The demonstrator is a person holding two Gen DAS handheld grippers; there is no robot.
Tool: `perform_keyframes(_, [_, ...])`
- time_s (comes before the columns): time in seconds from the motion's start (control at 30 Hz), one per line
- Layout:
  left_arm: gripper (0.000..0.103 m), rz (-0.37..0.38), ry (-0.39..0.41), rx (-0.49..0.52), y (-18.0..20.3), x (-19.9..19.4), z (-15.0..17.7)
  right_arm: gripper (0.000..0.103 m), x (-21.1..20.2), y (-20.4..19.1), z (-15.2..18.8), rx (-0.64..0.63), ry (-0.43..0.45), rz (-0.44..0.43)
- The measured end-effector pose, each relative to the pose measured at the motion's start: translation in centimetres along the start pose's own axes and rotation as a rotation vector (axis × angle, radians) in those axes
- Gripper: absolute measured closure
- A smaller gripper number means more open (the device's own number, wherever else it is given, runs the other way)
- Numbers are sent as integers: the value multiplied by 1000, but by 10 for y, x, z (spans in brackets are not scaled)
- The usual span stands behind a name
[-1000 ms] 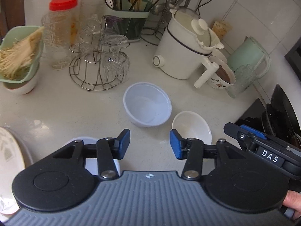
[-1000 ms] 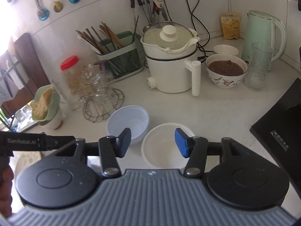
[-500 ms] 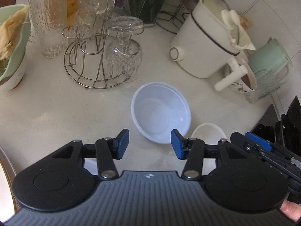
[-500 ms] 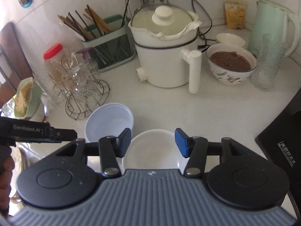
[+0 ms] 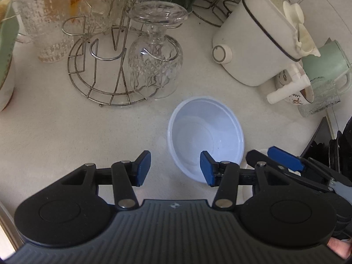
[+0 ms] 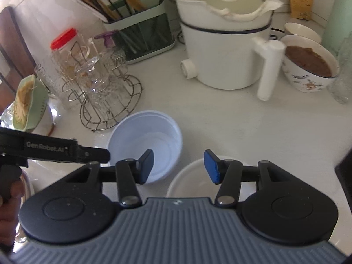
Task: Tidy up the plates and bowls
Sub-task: 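Close both grippers on the rim of the second plastic bowl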
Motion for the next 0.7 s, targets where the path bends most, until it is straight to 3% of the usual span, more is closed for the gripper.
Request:
perform_keyframes(0.1, [48,10,-10,7,-4,5,-4,51,11,-5,-2,-11,-5,11])
perform_keyframes(0.3, [50,27,-29,18,-8,15,-13,66,31,-10,-11,-26,-23,57])
perform_keyframes(0.57, [77,77,-73,-20,-17,31,-22,77,56,-5,-19,8,-77,57])
perform_keyframes(0.7, [82,85,-95,-19,-17,36,-24,84,66,-2,-21,41,-100,57])
Point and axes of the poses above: each gripper's, at about its wrist camera, not at the fingertips, and x roughly the way its jaws point, y to its right, z to its underside, the point moved 3 cm from there along x, roughly the way its jaws point, and after that the axes turned 8 degrees about x, right-handed, at the moved point
